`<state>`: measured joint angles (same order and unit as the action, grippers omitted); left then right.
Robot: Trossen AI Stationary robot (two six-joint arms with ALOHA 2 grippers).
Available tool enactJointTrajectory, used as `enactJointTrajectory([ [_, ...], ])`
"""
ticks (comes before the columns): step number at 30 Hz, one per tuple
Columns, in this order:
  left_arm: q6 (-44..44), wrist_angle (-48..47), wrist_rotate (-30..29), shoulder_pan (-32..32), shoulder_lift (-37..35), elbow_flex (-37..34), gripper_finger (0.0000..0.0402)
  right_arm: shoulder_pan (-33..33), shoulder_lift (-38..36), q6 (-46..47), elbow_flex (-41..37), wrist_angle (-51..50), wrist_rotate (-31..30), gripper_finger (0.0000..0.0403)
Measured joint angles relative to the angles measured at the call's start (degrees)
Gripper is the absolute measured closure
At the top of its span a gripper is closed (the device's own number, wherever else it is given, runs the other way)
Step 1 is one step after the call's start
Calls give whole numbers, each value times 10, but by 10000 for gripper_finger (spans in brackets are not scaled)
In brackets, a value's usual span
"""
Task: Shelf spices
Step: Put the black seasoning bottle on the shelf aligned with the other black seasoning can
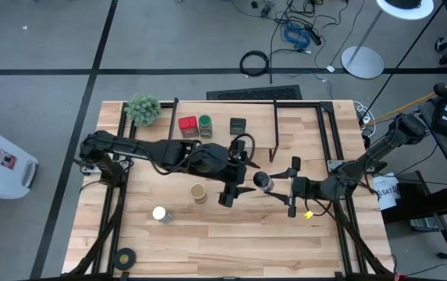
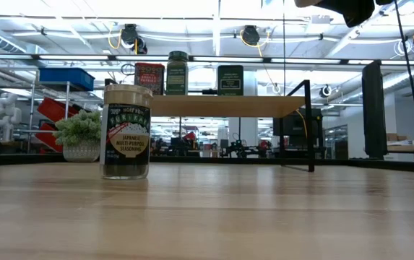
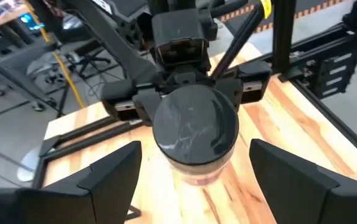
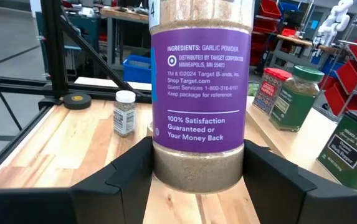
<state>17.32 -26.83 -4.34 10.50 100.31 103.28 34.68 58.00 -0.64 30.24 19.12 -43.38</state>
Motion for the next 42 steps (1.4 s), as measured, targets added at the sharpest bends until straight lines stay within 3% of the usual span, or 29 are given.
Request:
enactJointTrajectory([
  [13,14,30,2,-18,11,0,94,0,-1,4,0,-8,-2,188],
  [22,-5,21,70,-37,11,0,94,-2,0,4,0,-11,2,188],
  [42,-5,9,86,-38,11,0,94,-2,0,2,0,-14,0,188],
])
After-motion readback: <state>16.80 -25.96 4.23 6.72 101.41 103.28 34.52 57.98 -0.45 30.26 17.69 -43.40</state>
